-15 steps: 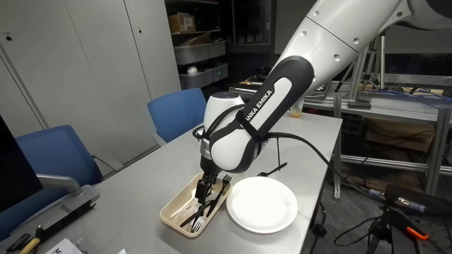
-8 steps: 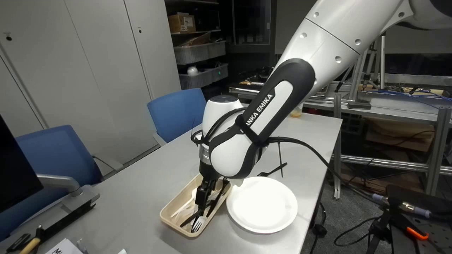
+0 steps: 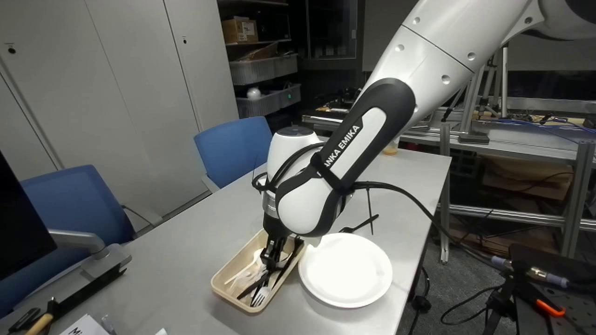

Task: Take a black fork and put it on the right side of the plate then take a white fork and put it at the left of the plate

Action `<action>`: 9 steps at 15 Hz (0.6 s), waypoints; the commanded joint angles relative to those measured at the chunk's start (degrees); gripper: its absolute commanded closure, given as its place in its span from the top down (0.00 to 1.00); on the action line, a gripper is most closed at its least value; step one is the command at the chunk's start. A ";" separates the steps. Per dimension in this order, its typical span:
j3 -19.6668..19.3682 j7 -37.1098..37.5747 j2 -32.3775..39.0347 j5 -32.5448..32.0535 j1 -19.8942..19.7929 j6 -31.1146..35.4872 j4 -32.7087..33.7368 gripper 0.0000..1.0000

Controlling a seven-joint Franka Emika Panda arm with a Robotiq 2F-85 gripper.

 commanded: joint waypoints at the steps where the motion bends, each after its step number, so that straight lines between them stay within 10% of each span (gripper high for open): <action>1: -0.70 -0.07 0.28 -0.68 0.58 -0.22 0.58 0.01; 9: -0.54 -0.22 0.04 -0.32 0.08 -0.20 0.66 0.01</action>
